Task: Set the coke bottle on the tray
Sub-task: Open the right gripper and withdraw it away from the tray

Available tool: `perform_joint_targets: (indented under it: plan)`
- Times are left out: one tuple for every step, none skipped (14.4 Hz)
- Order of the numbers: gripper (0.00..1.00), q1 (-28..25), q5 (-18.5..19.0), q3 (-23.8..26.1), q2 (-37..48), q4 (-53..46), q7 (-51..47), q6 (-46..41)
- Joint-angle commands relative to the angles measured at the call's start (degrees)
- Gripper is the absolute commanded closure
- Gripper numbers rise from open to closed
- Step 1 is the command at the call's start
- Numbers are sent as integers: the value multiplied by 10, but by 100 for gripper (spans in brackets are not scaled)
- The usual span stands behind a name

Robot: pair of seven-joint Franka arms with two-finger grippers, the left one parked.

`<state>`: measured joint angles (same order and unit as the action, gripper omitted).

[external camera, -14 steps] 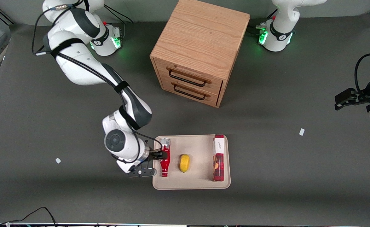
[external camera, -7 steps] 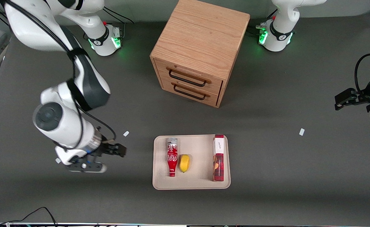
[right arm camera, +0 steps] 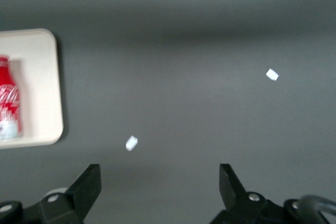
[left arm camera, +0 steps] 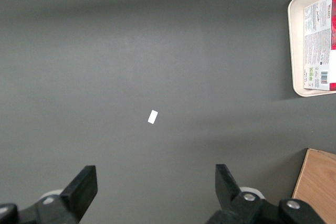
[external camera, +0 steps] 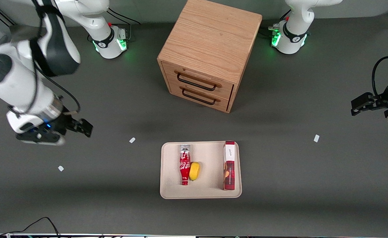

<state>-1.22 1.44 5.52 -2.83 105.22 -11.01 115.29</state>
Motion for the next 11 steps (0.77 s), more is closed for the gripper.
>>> perform_joint_targets:
  plan:
    - [0,2,-46,-45,80,60,87,-32]
    - [0,2,-46,-46,93,57,85,-57]
    - [0,3,-46,-46,99,52,78,-76]
    - [0,2,-44,-46,99,38,79,-98]
    - [0,2,-42,-46,98,21,81,-123]
    - [0,2,-41,-47,98,6,80,-143]
    - [0,2,-41,-49,97,-12,80,-164]
    - [0,1,-41,-62,96,-27,87,-184]
    - [0,-3,-39,-71,95,-44,87,-200]
    - [0,-3,-31,-71,93,-56,87,-219]
    - [0,-4,-16,-71,92,-66,85,-233]
